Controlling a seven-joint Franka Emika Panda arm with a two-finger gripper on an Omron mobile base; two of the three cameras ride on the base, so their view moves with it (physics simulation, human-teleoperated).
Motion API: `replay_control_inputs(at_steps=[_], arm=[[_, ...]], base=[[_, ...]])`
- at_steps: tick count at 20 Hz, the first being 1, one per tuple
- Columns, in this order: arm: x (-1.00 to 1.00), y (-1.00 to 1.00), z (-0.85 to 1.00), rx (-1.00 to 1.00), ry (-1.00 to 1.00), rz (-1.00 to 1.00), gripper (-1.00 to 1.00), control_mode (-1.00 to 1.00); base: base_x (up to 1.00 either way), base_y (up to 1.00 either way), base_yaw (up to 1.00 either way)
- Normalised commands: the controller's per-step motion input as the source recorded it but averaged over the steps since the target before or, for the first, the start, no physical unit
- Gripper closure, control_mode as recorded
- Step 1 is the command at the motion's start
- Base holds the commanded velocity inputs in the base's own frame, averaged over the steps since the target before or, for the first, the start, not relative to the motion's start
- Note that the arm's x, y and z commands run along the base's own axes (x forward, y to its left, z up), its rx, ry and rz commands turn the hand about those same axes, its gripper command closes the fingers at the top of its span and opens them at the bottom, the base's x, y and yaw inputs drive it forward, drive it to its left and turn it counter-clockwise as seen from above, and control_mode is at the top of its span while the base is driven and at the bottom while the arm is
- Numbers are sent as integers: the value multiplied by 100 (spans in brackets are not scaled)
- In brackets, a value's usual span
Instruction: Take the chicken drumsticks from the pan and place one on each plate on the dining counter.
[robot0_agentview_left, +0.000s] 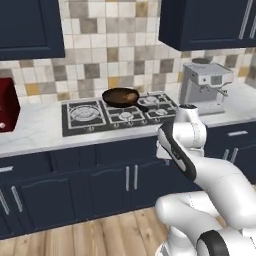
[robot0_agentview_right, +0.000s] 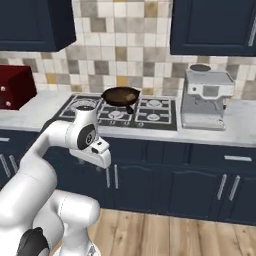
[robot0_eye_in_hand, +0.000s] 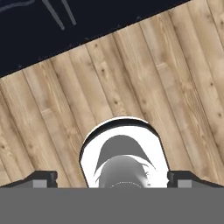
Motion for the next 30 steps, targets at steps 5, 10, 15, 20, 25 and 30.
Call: replay_control_inputs(at_steps=[5, 10, 15, 20, 25, 30], arm=[[0, 0, 0, 0, 0, 0, -100, 100], [0, 0, 0, 0, 0, 0, -100, 100], [0, 0, 0, 0, 0, 0, -100, 100], [0, 0, 0, 0, 0, 0, -100, 100], [0, 0, 0, 0, 0, 0, -100, 100], [0, 0, 0, 0, 0, 0, -100, 100]], base=[[100, -24, 8], [100, -20, 6], [91, -5, 0], [15, 0, 0], [0, 0, 0], [7, 0, 0]])
